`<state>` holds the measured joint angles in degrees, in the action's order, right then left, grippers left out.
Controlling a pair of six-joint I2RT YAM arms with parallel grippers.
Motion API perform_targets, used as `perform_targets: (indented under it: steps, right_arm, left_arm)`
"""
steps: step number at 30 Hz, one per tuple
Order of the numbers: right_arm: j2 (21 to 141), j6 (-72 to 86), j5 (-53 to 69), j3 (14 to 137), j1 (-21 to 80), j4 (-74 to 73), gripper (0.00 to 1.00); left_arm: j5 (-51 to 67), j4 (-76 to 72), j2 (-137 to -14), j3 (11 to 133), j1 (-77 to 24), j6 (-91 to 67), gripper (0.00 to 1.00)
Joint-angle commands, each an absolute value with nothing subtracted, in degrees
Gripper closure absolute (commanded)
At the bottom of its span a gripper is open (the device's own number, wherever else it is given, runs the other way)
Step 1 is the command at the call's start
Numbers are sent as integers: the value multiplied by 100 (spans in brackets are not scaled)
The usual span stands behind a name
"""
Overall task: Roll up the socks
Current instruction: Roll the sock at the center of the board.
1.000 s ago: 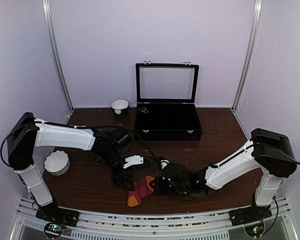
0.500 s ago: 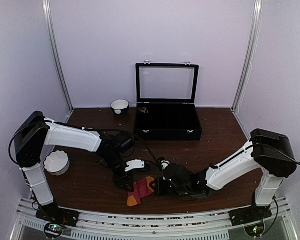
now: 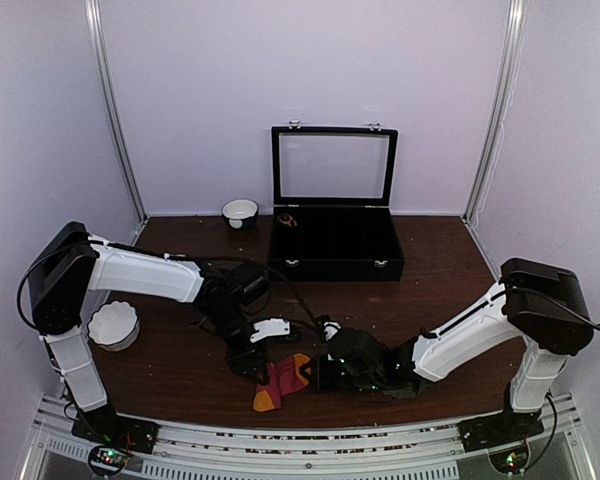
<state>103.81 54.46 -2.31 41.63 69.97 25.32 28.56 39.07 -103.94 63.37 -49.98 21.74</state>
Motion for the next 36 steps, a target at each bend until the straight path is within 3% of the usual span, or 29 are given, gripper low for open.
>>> perform_targets:
  steps: [1, 11, 15, 21, 33, 36]
  right_arm:
    - [10364, 5488, -180, 4165, 6958, 2651, 99]
    - [10380, 5482, -167, 4150, 6947, 2586, 100]
    - [10397, 5487, -142, 4147, 6942, 2607, 100]
    - [10400, 5470, -86, 4173, 6894, 2615, 100]
    - [10346, 5465, -57, 4083, 6879, 2693, 100]
    - [10366, 5462, -48, 4082, 6878, 2721, 100]
  left_arm:
    - [3013, 3906, -10258, 6516, -5010, 2212, 38]
    - [2711, 3617, -10111, 6391, -5012, 2399, 34]
    - [2717, 3508, -9942, 6321, -5019, 2420, 26]
    - [2869, 3802, -10138, 6394, -5019, 2503, 36]
    - [2664, 3886, -10556, 6508, -5027, 2448, 33]
    - [2662, 3876, -10582, 6545, -5027, 2448, 41]
